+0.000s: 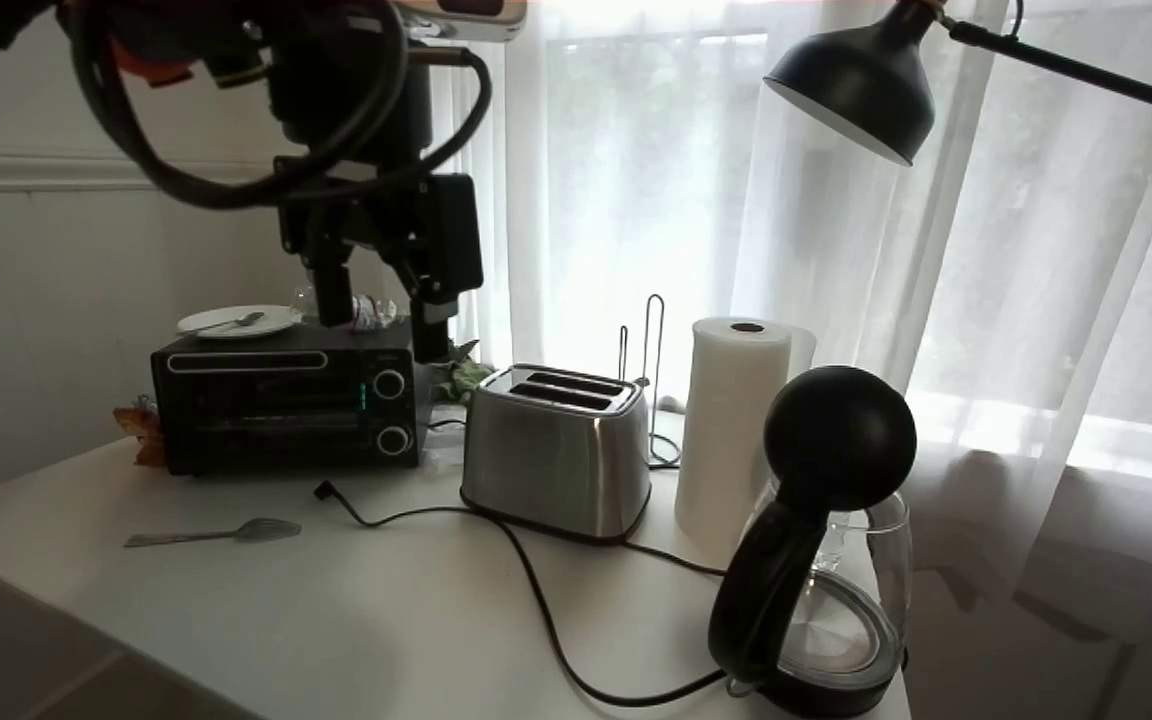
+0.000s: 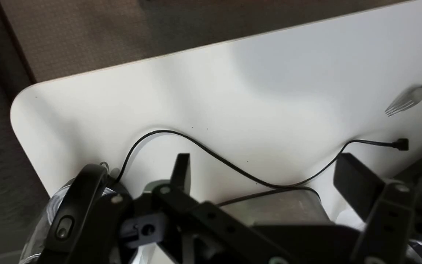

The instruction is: Turn the bottom switch on the oven to the right

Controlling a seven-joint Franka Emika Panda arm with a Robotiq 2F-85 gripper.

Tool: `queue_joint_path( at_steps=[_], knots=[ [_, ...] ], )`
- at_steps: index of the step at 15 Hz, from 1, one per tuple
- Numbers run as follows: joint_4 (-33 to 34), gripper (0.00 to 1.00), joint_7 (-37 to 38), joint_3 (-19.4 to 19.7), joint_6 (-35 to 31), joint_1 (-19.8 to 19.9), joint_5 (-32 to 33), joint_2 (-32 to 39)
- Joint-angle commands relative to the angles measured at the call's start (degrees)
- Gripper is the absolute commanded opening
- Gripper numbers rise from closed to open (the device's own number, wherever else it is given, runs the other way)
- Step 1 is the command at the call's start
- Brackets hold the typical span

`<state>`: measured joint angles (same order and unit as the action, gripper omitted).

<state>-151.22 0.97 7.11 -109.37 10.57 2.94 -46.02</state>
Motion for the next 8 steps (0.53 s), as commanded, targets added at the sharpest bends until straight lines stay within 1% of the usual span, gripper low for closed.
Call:
queue_joint_path(
  at_steps=[1, 3, 5, 8],
  knots=[
    [-0.36, 1.0, 0.5, -1.33, -0.82, -1.05, 0.18, -0.09],
    [-1.25, 1.0, 1.18, -3.83, -1.23, -3.0, -0.22, -0.2],
    [-2.1, 1.0, 1.17, -6.56, -1.55, -6.28, -1.42, 0.69],
    [-3.07, 1.0, 3.58, -11.24, -5.75, -11.35, -3.51, 4.21]
  ],
)
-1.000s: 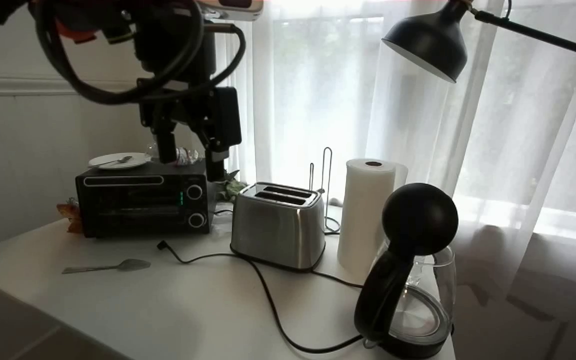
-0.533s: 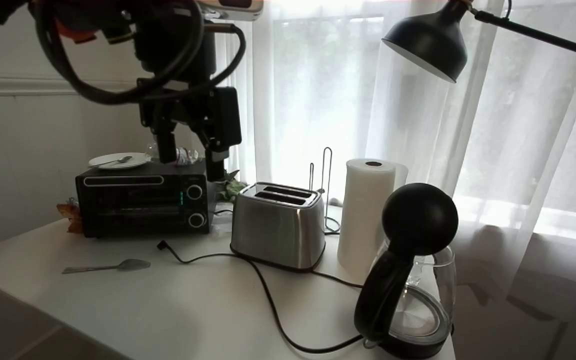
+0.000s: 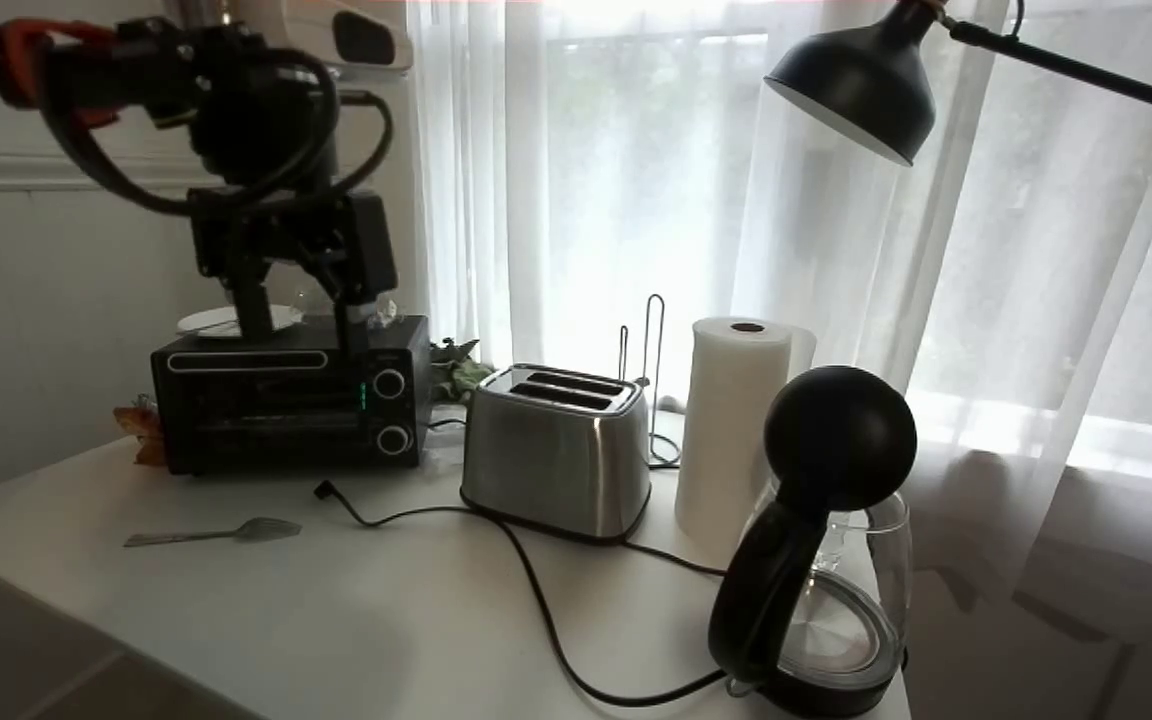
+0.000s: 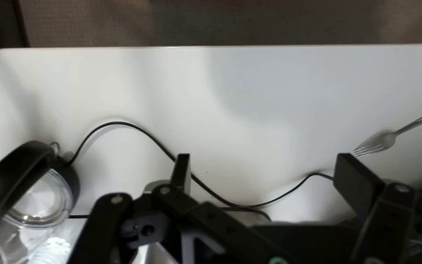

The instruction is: Turn the bottom switch on the oven to the right

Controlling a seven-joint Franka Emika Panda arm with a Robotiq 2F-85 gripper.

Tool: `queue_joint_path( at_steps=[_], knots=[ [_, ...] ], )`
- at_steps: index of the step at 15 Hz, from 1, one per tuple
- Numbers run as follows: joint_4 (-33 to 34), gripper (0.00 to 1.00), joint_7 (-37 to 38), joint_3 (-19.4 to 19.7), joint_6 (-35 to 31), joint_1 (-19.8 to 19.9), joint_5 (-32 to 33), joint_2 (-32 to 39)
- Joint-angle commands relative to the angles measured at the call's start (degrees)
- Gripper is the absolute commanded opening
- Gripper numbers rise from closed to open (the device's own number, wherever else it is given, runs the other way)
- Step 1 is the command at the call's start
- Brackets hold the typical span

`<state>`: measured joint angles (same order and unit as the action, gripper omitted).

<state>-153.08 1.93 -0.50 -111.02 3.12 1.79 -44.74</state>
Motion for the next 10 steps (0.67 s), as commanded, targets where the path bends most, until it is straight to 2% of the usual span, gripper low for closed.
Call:
queue_joint_path(
  at_steps=[1, 4, 10],
  knots=[
    [-1.19, 1.0, 3.65, -4.81, -6.08, -5.39, -3.36, 4.66],
    [0.35, 1.0, 5.79, -7.73, -13.3, -8.35, -4.85, 12.16],
    [5.27, 1.0, 4.65, -7.51, -26.36, -9.46, -5.15, 28.08]
  ],
)
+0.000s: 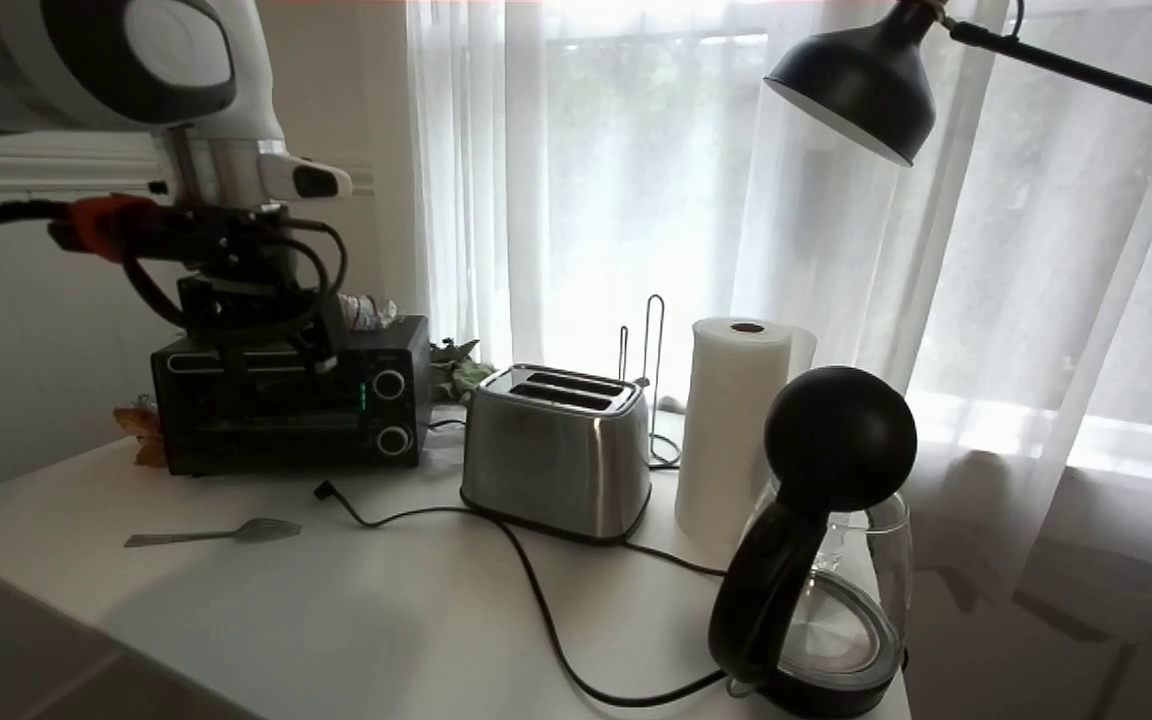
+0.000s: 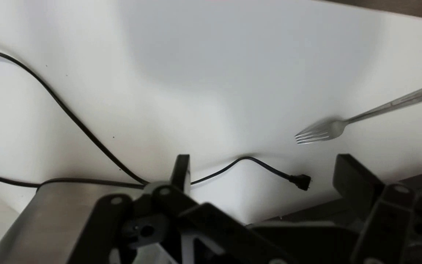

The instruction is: Turn the bottom switch on the oven to the right

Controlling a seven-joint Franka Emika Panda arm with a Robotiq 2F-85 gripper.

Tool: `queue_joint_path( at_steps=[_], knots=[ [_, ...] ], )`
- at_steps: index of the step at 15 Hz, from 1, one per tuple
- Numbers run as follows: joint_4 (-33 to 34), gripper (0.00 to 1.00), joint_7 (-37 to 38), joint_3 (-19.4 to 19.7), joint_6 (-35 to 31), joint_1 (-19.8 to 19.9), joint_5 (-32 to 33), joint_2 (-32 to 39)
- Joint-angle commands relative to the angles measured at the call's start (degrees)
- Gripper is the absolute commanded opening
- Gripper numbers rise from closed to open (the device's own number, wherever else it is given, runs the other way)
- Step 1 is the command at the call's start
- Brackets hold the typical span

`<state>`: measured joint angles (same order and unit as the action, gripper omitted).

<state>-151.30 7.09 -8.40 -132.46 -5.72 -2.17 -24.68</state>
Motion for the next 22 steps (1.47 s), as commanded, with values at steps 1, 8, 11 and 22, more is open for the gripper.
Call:
queue_joint_path(
  at_steps=[1, 8, 11, 22],
  knots=[
    [3.81, 1.0, -0.34, 0.31, -7.65, -0.84, -1.55, 10.1],
    [10.15, 1.0, -1.75, 0.19, -23.29, -2.1, -4.95, 23.64],
    [9.44, 1.0, -1.39, 0.13, -23.01, -1.83, -4.18, 23.25],
    [12.63, 1.0, -3.31, -0.22, -25.21, -2.31, -4.94, 28.29]
  ],
)
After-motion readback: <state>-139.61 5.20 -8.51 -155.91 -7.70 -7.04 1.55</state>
